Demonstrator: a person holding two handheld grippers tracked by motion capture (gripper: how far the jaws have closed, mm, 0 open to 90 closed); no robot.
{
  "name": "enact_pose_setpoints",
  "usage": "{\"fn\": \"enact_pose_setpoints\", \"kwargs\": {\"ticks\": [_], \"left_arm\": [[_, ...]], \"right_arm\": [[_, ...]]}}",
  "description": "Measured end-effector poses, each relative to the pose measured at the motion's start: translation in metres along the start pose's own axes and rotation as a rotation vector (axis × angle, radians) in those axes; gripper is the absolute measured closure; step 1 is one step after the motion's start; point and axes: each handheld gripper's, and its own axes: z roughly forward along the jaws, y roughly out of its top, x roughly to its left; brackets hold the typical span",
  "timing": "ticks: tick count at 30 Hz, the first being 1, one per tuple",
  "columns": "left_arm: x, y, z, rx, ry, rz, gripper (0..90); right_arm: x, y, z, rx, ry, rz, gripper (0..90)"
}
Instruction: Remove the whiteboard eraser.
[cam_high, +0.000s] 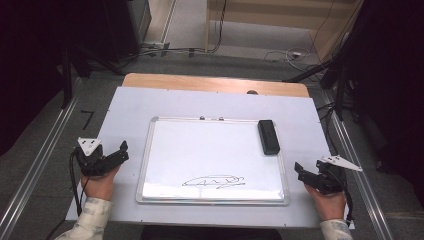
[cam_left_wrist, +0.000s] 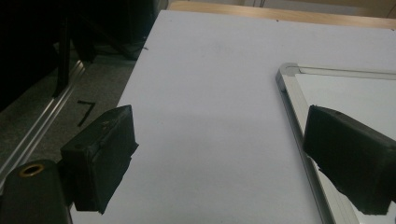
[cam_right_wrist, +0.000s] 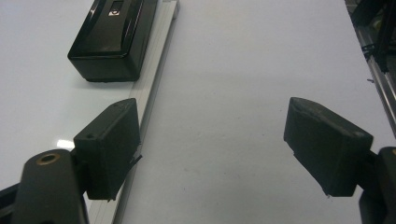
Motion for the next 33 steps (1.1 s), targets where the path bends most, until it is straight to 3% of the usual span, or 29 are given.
{"fn": "enact_pose_setpoints", "kwargs": {"ticks": [17,33], "left_arm": [[-0.001,0.000,0.002,0.008,-0.009,0.000,10.0],[-0.003,-0.001,0.004,0.006,-0.006,0.005,10.0]], "right_arm": [[0.002,0.000,-0.001,-0.015,-0.006,0.011,17.2],[0.011,0.014,0.015,-0.021,-0.007,-0.004,17.3]]}}
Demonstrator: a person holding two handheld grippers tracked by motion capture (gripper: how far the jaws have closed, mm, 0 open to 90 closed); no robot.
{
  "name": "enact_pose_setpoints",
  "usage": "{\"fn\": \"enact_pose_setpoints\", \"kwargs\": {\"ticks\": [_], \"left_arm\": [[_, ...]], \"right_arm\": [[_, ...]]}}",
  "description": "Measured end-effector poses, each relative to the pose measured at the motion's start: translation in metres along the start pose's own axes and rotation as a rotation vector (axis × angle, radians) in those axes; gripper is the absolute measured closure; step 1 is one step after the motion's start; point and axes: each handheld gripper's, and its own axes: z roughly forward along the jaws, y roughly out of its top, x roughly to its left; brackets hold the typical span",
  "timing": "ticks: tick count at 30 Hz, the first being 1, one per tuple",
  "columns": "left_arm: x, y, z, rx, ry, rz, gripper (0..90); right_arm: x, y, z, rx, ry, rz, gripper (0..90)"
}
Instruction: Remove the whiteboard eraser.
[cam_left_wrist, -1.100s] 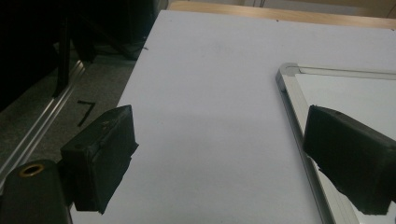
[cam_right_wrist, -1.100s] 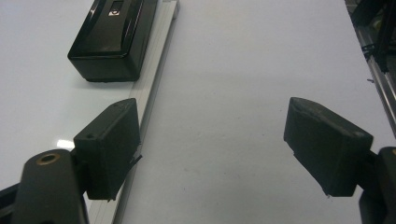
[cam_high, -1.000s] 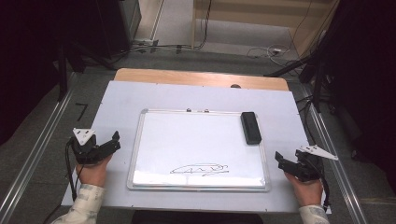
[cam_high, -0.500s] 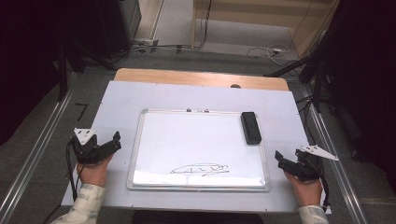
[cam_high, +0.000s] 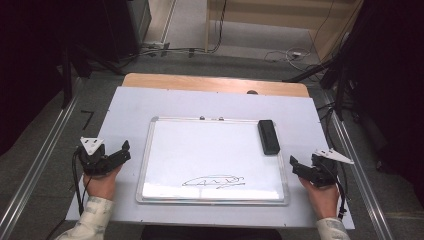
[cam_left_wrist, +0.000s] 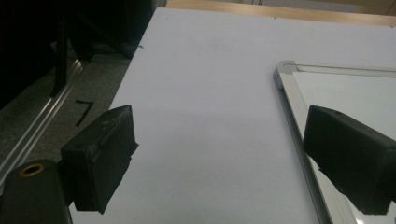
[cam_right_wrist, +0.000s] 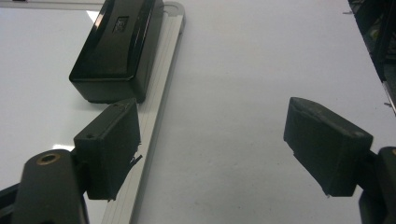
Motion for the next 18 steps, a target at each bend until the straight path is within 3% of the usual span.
{"fn": "enact_pose_setpoints", "kwargs": {"ticks": [18], "left_arm": [[0.000,-0.001,0.002,0.005,0.004,-0.002,10.1]], "right_arm": [[0.018,0.017,0.019,-0.004,0.021,-0.009,17.2]]}}
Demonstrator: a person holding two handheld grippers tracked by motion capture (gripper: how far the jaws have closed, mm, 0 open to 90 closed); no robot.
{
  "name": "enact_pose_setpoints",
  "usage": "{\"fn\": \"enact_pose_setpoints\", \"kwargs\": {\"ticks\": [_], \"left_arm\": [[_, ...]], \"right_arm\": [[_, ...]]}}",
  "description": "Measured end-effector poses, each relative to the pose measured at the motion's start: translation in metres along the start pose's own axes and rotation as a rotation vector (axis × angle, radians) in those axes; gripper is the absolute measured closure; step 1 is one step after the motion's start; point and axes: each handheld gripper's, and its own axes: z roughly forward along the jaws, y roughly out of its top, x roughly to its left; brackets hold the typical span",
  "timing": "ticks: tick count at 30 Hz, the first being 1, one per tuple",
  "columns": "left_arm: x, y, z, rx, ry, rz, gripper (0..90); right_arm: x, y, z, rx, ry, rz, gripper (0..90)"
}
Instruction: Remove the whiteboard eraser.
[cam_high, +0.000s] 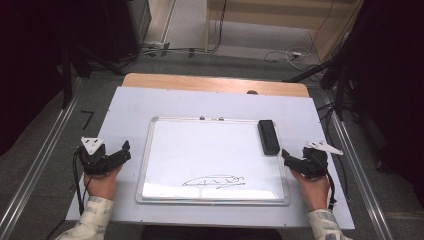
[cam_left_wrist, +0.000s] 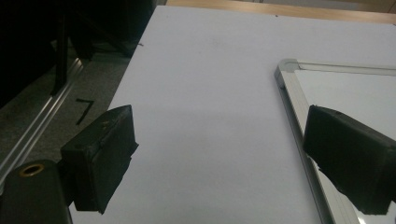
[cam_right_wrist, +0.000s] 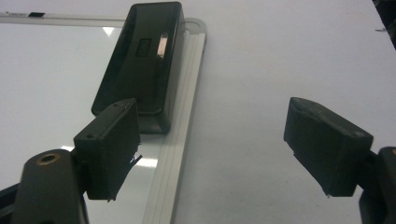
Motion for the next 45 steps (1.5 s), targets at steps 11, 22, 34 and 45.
{"fn": "enact_pose_setpoints", "kwargs": {"ticks": [11,22,34,45], "left_arm": [[0.000,0.000,0.000,0.000,-0.007,-0.003,10.0],[-0.001,0.000,0.000,0.001,-0.010,-0.001,10.1],[0.000,0.000,0.001,0.000,-0.012,0.000,10.0],[-0.001,0.001,0.002,0.002,-0.013,-0.001,10.1]], "right_arm": [[0.021,0.016,0.021,0.001,-0.001,0.001,17.3],[0.038,0.025,0.039,0.003,-0.006,-0.010,17.9],[0.045,0.028,0.055,0.009,-0.011,-0.029,20.5],[0.045,0.033,0.069,0.027,-0.017,-0.030,23.4]]}}
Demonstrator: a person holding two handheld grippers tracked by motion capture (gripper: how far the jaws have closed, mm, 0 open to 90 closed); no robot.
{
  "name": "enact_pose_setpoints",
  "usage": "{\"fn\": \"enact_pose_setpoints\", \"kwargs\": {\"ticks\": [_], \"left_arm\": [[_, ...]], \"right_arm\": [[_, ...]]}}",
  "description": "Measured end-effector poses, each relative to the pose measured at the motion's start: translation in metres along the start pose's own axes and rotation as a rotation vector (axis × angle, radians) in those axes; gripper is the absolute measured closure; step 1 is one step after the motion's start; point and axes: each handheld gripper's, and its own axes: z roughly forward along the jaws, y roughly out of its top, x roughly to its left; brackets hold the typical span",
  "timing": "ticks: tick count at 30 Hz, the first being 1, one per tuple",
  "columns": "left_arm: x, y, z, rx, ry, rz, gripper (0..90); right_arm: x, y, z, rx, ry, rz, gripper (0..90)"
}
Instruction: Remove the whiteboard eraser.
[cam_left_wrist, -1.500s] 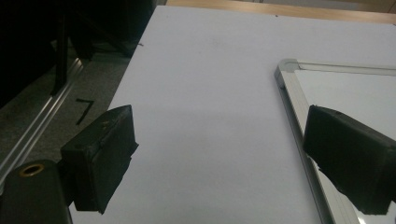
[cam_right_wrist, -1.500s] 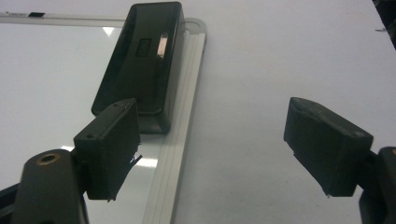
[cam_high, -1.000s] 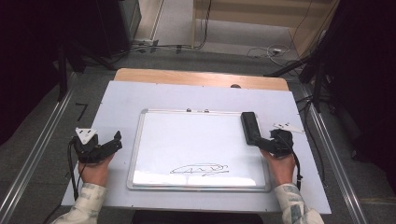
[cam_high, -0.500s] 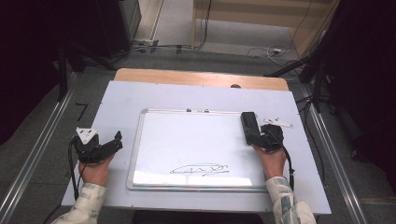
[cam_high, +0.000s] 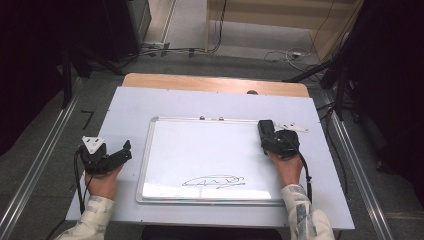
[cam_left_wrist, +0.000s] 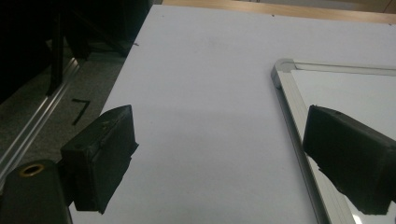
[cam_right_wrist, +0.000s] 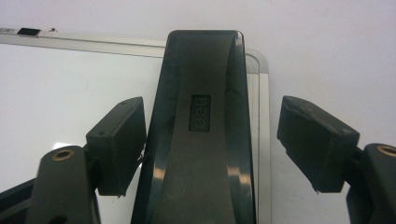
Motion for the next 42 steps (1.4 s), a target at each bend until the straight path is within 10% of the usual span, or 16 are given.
{"fn": "enact_pose_setpoints", "kwargs": {"ticks": [42], "left_arm": [[0.002,0.000,0.001,0.002,0.000,-0.006,10.1]], "right_arm": [[0.007,0.015,0.024,0.047,-0.009,0.005,36.1]]}}
